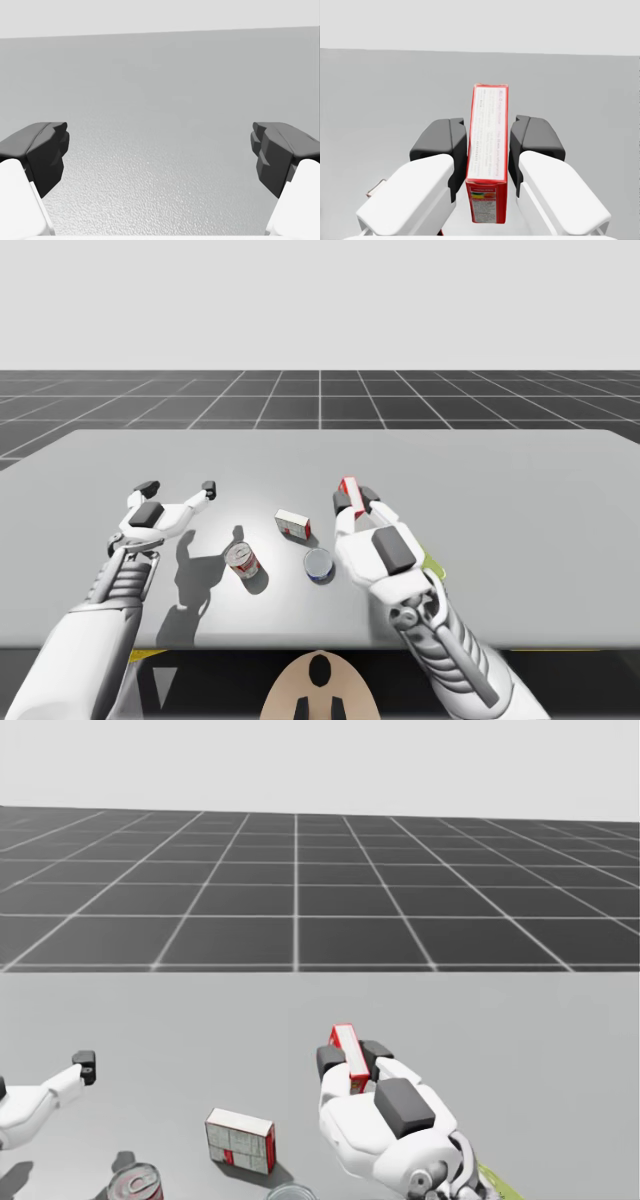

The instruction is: Grasp the gelatin box and hold it up.

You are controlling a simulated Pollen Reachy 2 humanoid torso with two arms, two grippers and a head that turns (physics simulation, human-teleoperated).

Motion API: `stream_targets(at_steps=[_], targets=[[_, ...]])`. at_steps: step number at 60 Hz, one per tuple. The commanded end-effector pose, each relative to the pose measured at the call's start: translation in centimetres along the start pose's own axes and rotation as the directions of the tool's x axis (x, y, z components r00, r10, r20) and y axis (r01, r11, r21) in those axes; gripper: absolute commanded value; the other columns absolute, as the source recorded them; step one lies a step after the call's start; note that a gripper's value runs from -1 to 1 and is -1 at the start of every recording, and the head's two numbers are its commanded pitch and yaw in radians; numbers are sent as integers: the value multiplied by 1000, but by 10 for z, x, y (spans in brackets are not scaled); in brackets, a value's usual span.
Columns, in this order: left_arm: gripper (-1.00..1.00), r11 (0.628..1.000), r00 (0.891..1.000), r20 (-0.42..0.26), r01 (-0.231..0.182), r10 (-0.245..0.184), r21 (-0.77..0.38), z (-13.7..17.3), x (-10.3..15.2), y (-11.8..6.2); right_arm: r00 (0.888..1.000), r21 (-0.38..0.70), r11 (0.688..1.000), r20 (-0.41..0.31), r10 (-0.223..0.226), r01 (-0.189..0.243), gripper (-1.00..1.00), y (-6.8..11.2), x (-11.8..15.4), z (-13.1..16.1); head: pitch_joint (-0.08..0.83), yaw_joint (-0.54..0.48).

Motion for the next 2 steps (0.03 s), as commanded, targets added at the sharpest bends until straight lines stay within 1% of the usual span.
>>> stream_targets(at_steps=[1, 2], targets=[[-1000, 1000, 1000, 3, -1, 1, -1, 0, 1, 0, 991, 40, 999, 136, 0, -6, 1000, 20, 67, 9, 272, -50], [-1000, 1000, 1000, 3, -1, 1, -1, 0, 1, 0, 988, 42, 999, 153, 6, -12, 1000, 21, 74, 11, 271, -50]])
